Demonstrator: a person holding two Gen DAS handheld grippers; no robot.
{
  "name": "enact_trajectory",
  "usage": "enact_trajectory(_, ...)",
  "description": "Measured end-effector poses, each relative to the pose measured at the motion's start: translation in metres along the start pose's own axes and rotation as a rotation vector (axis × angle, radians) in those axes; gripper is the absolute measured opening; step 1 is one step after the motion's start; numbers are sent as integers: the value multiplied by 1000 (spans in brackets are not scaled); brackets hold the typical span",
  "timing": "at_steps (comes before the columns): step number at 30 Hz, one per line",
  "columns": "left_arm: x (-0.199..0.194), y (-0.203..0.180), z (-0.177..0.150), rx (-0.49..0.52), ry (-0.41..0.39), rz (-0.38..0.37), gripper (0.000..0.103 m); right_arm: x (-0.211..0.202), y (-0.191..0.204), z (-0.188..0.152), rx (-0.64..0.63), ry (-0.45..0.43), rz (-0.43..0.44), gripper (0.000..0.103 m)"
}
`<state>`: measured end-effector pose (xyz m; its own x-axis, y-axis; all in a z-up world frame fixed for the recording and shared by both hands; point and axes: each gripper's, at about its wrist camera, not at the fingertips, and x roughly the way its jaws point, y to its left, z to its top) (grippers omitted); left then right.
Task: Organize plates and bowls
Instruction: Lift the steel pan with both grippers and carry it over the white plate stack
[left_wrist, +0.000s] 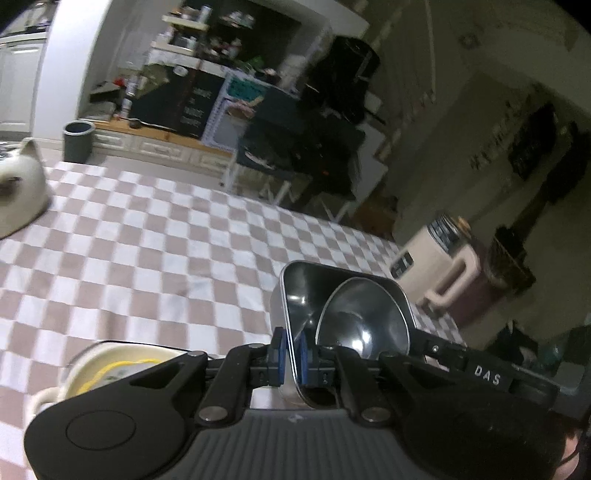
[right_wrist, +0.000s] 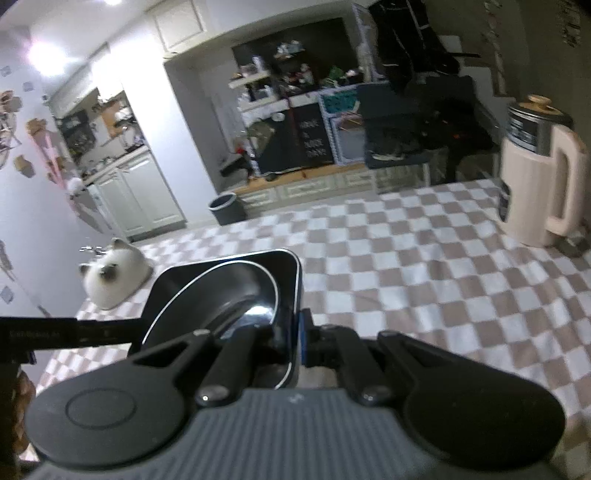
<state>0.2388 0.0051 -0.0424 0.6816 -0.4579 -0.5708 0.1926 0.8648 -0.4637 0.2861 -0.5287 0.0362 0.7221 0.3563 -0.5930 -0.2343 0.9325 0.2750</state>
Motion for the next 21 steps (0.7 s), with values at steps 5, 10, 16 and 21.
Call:
enact_trajectory(5,-35,24,2,-44,-68,22,6,2,29,2,-26,-22,62,6)
enact_trajectory(10,-66,53,-5,-93,-115,24,6,4,54,-2,-39,-14,114,7)
enact_trajectory(16,-86,80,-21,-162,-121,50,6,9,78,-17,-17,33,116,7)
enact_trajectory(21,-90,94,-28,-192,-112,70,6,12,87,-30,37,83,104,7)
